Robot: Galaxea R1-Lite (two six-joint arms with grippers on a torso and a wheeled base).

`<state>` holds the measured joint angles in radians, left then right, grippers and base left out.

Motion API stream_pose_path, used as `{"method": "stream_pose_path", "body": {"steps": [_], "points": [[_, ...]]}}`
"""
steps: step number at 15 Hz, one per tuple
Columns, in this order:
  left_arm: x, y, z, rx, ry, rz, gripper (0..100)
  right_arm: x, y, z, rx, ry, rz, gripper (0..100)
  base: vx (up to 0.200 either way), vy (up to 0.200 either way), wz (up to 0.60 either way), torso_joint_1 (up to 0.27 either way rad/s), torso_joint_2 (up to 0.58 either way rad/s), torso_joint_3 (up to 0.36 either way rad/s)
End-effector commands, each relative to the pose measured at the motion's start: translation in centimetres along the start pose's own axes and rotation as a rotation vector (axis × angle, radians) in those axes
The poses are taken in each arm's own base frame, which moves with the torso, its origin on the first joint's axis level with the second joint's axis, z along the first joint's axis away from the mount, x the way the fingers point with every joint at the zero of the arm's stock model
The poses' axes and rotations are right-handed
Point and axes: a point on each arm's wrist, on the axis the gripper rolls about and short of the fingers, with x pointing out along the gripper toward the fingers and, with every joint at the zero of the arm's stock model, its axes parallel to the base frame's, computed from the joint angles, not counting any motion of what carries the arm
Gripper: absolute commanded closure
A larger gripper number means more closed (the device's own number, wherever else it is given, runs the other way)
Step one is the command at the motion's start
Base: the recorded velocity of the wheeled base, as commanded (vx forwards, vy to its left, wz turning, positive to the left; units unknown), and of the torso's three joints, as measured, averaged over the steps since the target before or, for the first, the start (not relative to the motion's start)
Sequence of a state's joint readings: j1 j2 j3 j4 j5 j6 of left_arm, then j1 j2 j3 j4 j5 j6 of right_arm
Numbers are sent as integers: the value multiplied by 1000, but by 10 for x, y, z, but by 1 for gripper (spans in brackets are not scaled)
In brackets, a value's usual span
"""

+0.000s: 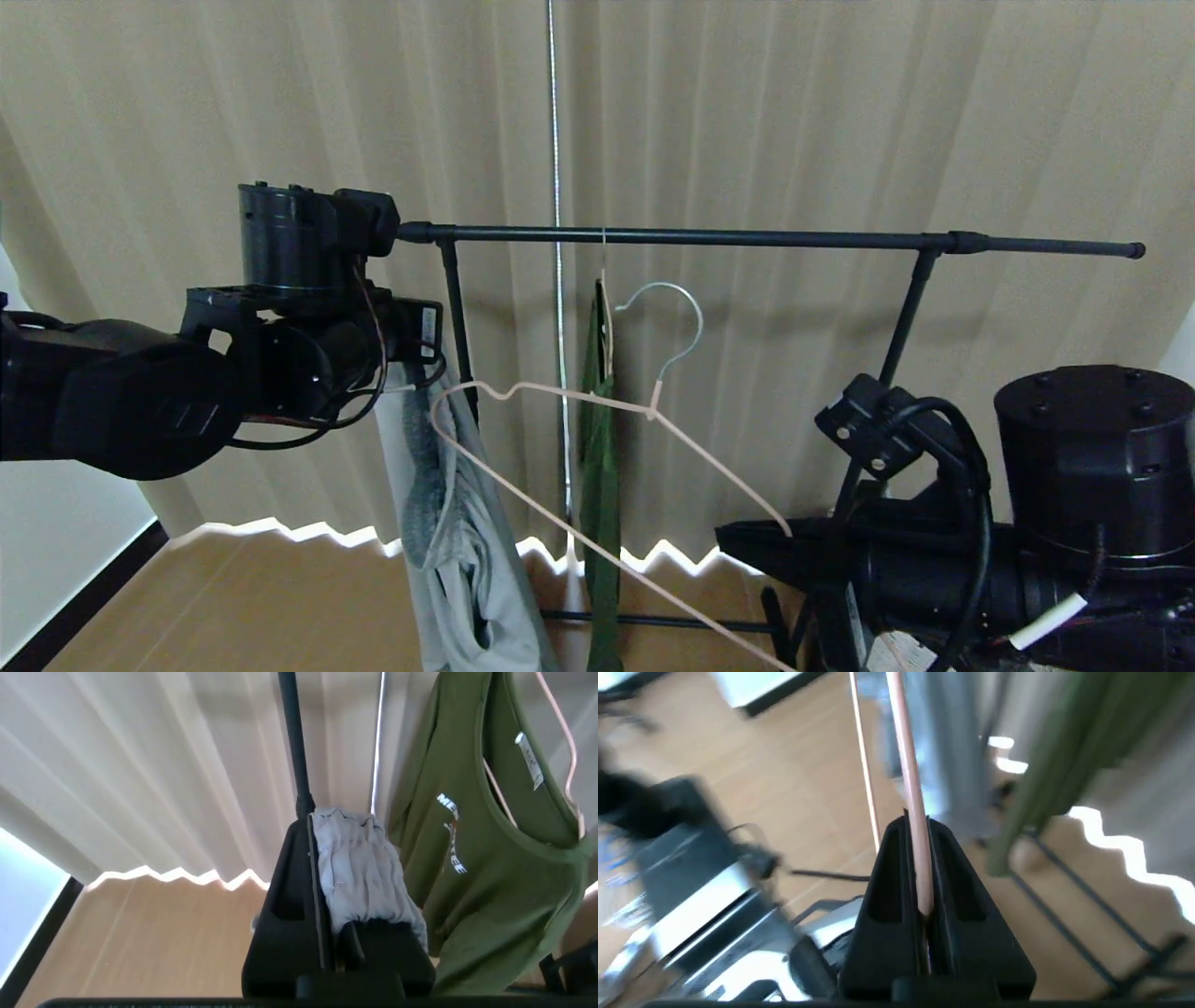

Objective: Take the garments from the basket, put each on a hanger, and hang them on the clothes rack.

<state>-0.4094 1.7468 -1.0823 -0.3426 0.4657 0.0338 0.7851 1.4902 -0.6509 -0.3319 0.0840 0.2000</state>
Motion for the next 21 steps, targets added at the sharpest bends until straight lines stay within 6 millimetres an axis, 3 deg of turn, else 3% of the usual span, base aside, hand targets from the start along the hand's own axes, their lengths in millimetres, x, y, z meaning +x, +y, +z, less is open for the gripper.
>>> {"method": "stream_pose_path", "body": {"steps": [1, 3, 5, 13, 17, 21], "points": [[-9, 4, 1, 12, 11, 0, 100, 10, -1, 4, 12, 10, -12, 100, 0, 0, 0, 0, 0, 0], [-29, 7, 2, 39, 56, -22, 100, 12, 1, 9, 70, -4, -10, 100, 0, 0, 0, 0, 0, 0], [-34, 5, 0, 52, 74, -35, 100, 18, 1, 12, 77, -7, -17, 100, 0, 0, 0, 0, 0, 0], [-37, -4, -1, 66, 75, -64, 100, 35, 4, 15, 115, -7, -77, 100, 0, 0, 0, 0, 0, 0], [-33, 4, -2, 114, 86, 21, 100, 34, 1, 15, 118, -23, -179, 100, 0, 0, 0, 0, 0, 0], [-35, 14, -6, 190, 110, 42, 100, 30, -5, 31, 132, -85, -257, 100, 0, 0, 0, 0, 0, 0]]}}
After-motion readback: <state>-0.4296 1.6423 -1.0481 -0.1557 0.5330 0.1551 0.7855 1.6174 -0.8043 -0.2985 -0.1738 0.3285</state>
